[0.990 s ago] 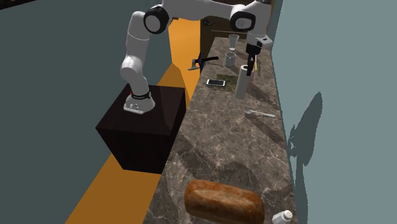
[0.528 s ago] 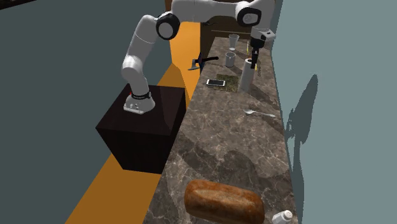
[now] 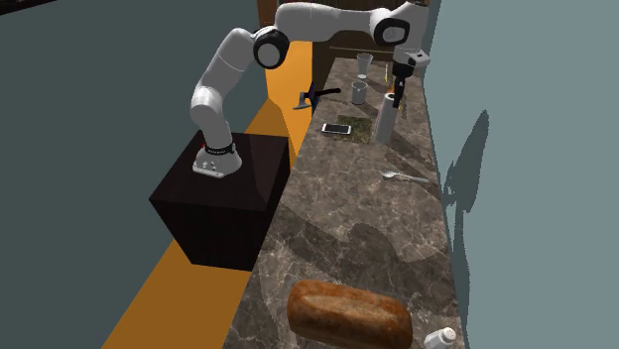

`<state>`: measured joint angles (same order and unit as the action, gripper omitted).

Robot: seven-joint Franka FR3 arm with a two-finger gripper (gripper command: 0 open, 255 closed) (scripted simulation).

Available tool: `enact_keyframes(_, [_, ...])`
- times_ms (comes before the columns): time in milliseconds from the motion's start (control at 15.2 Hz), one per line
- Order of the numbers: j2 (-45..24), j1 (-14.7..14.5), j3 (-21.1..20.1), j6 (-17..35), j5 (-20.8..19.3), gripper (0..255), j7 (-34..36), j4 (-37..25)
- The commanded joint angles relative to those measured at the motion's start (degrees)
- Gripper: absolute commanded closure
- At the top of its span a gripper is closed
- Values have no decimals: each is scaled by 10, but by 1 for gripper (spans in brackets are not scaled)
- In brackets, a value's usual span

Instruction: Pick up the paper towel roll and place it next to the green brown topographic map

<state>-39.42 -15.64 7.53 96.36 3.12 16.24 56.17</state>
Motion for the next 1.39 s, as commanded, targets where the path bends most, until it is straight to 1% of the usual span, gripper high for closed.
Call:
enact_keyframes(0, [4,-1,0,18,0,255,0,21])
enact_keyframes(330, [8,-4,0,62,0,255,0,70])
enact_keyframes(858, [8,-4,0,62,0,255,0,70])
enact_keyframes(924, [8,-4,0,62,0,0,0,70])
enact_keyframes(1254, [8,-4,0,62,0,0,0,70])
enact_keyframes(1320, [8,-3,0,43,-1,0,0,50])
